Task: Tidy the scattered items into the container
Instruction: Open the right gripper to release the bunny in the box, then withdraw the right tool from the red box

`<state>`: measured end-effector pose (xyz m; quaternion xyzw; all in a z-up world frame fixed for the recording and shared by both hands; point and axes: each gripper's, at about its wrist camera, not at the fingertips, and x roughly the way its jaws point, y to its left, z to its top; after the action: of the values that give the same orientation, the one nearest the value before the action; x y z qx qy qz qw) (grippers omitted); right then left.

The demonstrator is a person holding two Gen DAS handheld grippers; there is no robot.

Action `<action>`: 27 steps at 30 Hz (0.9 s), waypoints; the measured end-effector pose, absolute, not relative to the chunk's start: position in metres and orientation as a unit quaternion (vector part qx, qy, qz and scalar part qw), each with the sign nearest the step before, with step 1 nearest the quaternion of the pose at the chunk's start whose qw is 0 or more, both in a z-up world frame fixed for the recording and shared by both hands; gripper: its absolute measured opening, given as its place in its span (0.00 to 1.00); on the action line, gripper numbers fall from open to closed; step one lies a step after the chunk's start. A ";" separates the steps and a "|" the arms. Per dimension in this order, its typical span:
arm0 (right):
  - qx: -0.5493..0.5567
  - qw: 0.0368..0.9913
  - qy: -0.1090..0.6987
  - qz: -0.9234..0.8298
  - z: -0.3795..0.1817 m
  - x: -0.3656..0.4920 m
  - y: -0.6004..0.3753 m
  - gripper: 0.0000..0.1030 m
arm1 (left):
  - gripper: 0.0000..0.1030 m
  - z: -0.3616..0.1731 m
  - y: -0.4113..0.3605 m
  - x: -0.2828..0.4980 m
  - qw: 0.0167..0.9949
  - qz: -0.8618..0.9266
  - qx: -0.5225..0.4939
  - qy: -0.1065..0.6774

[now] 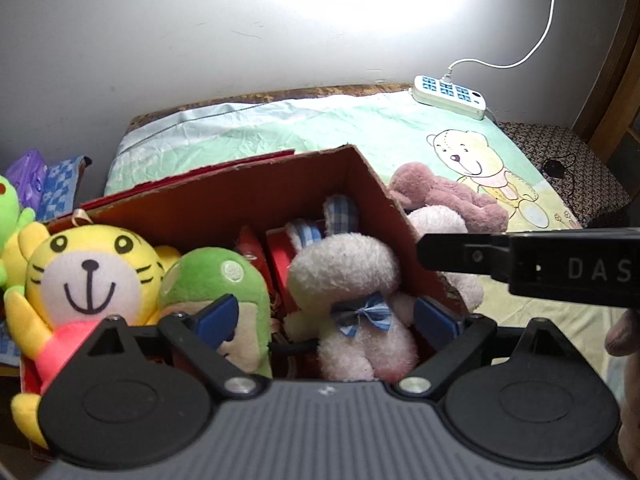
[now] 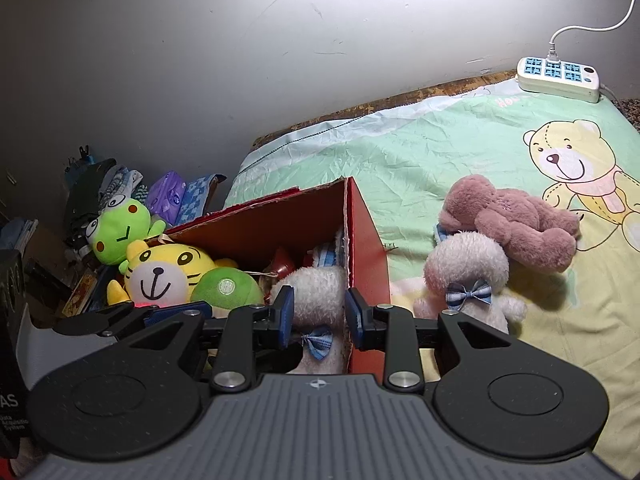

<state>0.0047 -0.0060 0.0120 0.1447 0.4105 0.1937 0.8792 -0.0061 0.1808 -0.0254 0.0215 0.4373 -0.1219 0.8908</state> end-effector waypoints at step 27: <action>0.096 0.893 0.404 0.175 0.013 -0.026 0.017 0.31 | 0.96 -0.031 0.199 -0.020 0.889 0.033 0.036 0.455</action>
<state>-0.0260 0.0170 0.0132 0.0955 0.4044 0.1746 0.8927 -0.0204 0.1991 -0.0314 0.0356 0.4546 0.0330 0.8894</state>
